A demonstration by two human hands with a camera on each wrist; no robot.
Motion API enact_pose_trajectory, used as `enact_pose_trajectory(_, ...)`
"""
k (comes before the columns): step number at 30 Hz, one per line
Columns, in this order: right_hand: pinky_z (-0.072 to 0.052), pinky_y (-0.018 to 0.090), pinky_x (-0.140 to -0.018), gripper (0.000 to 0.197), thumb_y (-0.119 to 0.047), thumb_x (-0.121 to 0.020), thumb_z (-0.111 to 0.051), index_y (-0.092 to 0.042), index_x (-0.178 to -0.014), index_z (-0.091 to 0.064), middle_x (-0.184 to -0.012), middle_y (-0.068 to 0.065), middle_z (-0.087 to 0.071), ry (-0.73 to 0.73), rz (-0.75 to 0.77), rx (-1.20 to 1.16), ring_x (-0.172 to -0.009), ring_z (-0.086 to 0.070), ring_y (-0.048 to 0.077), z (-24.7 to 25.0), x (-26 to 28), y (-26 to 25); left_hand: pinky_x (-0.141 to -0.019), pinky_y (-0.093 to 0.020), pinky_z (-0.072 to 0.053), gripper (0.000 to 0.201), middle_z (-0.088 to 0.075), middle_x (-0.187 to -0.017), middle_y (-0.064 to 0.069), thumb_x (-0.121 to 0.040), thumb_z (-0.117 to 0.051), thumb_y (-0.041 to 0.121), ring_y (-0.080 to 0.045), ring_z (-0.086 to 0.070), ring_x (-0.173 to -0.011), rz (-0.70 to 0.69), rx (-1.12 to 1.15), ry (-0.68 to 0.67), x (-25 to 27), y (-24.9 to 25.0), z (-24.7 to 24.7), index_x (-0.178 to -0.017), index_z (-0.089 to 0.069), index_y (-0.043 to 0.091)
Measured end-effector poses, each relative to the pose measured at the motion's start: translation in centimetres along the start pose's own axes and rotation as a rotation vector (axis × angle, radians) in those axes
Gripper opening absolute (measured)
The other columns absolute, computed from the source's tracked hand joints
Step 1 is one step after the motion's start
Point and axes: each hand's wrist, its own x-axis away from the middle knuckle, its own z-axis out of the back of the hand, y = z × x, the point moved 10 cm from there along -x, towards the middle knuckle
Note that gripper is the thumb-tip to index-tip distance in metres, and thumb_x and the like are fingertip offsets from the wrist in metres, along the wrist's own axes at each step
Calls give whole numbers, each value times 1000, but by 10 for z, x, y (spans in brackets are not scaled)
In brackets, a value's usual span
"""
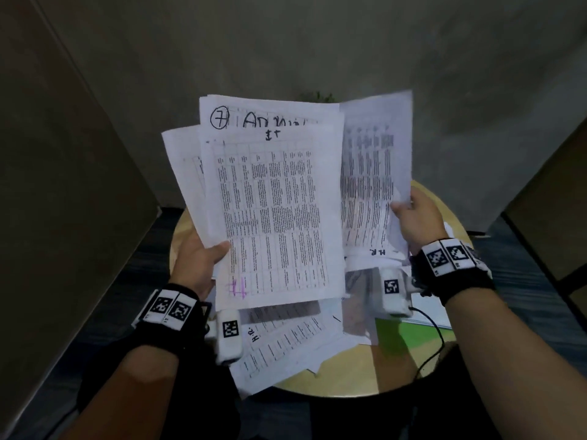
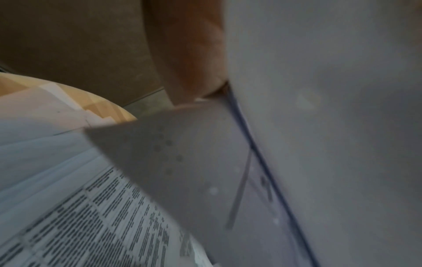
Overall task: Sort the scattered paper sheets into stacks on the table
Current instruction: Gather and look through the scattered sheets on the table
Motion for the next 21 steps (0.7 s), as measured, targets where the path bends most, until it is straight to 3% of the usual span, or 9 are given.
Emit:
enact_pose_trajectory(2, -52, 30, -85, 27, -4, -95, -49, -20, -113, -59, -98, -4, -67, 9, -15, -234, -90, -64, 12, 8, 2, -7, -82, -38, -56, 42, -73, -101, 6, -92, -48, -12, -17, -69, -99, 29, -7, -26, 2, -2, -13, -114, -61, 21)
enact_pose_trajectory(4, -50, 20, -76, 27, 0, -96, -47, -16, -115, -57, -95, -7, -66, -29, -8, -377, -81, -64, 0, 11, 5, -15, -93, -47, -50, 42, -70, -111, -2, -92, -49, -10, -26, -66, -106, 52, -6, -32, 3, -6, -24, -125, -57, 13)
enact_pose_trajectory(9, -48, 30, -99, 36, 9, -97, -37, -2, -128, -50, -124, 11, -61, -205, 5, -572, -111, -61, 20, -6, 19, -22, -97, -52, -48, 40, -70, -115, -8, -92, -49, -8, -29, -65, -107, 95, 22, -75, 6, -9, -45, -125, -57, 14)
enact_pose_trajectory(13, -53, 40, -90, 35, 5, -94, -47, -2, -128, -54, -122, 15, -64, -305, -34, -639, -111, -63, 29, -21, 28, -17, -97, -49, -49, 37, -71, -112, -5, -92, -49, -8, -26, -67, -105, 113, -24, -120, 13, -6, -57, -118, -59, 18)
enact_pose_trajectory(17, -56, 37, -82, 28, -3, -97, -47, -9, -121, -59, -111, 9, -70, -296, -71, -647, -100, -68, 25, -19, 30, -14, -96, -48, -49, 36, -72, -109, -4, -91, -52, -7, -26, -67, -102, 82, -67, -94, 18, -2, -55, -117, -59, 16)
enact_pose_trajectory(21, -54, 23, -77, 25, -20, -101, -43, -14, -118, -59, -107, -4, -71, -318, -104, -668, -96, -68, 10, -21, 36, -15, -92, -51, -51, 36, -69, -112, -8, -89, -58, 0, -29, -66, -105, -30, -134, -18, 20, 8, -49, -123, -57, 13)
